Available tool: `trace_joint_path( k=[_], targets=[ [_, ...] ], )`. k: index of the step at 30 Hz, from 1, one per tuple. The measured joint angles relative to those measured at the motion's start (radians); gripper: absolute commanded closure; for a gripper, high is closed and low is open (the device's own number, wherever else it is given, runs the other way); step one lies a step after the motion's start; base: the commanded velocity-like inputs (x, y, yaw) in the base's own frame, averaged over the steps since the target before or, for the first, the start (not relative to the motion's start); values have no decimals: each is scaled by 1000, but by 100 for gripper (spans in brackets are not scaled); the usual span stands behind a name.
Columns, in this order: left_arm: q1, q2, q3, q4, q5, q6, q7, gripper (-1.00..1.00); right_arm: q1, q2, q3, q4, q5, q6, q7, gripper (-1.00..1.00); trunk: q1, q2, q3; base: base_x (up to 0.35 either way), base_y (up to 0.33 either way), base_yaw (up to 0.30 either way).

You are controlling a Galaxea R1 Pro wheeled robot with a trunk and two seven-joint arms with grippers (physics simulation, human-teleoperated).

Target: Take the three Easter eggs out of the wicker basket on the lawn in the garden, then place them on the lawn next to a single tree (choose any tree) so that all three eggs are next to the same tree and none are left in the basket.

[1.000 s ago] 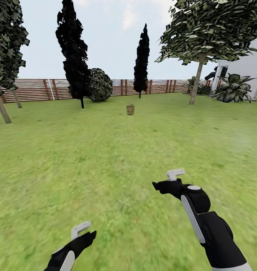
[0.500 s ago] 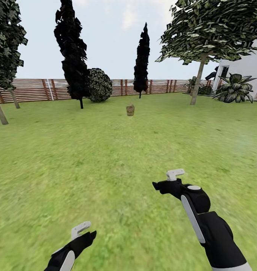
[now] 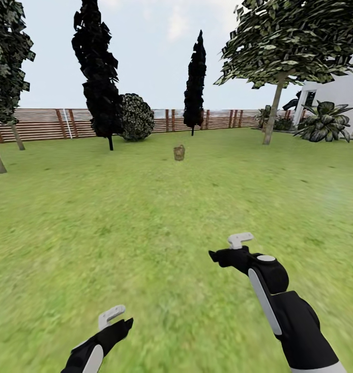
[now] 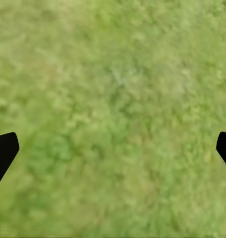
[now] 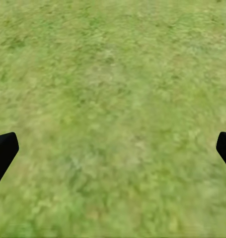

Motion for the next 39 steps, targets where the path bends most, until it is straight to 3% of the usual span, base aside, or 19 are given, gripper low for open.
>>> trace_joint_path(
  k=[13, 39],
  targets=[
    [0, -1, 0, 0, 1, 0, -1, -100, 0, 1, 2, -5, -2, 40, 0, -100, 0, 0, 0, 334, 0, 0],
    [0, -2, -3, 1, 0, 5, -2, -100, 0, 1, 0, -5, -5, 44, -1, -100, 0, 0, -8, 337, 0, 0]
  ],
)
